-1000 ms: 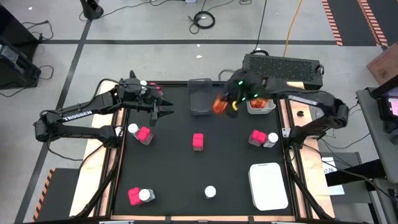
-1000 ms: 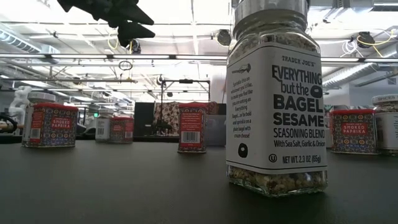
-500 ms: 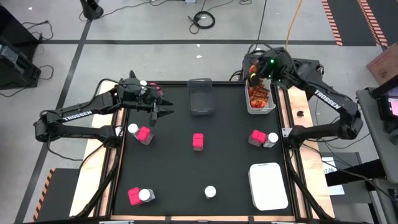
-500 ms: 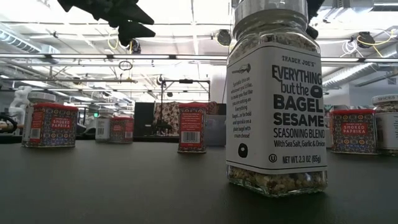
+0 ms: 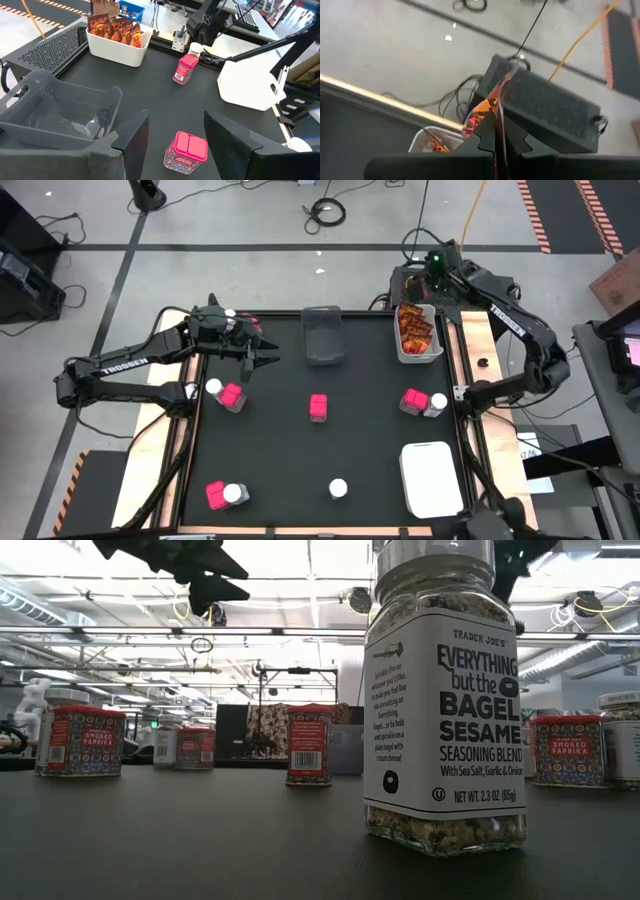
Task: Sort spices by type
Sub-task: Put the orange seasoning pack into the top white bin
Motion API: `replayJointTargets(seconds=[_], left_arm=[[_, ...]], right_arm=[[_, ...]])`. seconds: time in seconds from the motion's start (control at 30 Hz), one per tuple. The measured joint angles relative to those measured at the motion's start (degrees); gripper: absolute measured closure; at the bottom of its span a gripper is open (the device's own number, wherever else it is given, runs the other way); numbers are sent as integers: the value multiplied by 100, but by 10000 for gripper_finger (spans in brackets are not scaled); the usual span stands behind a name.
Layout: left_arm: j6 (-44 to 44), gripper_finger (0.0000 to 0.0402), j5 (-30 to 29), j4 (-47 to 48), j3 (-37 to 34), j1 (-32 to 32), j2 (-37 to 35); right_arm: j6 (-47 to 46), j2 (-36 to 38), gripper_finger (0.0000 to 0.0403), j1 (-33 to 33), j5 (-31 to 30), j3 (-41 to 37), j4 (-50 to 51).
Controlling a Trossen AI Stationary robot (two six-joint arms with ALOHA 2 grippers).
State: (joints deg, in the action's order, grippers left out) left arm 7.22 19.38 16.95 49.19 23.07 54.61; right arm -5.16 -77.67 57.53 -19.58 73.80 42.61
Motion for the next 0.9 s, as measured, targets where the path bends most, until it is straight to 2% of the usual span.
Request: replayJointTargets(seconds=[0.5,0.9], left_arm=[[149,207,-20,2,2,0,0],[105,207,-170,2,2,4,0]], right_arm=[[-421,-177,402,87,204,-1582,-500],[-641,-177,402,89,196,-1951,-906]])
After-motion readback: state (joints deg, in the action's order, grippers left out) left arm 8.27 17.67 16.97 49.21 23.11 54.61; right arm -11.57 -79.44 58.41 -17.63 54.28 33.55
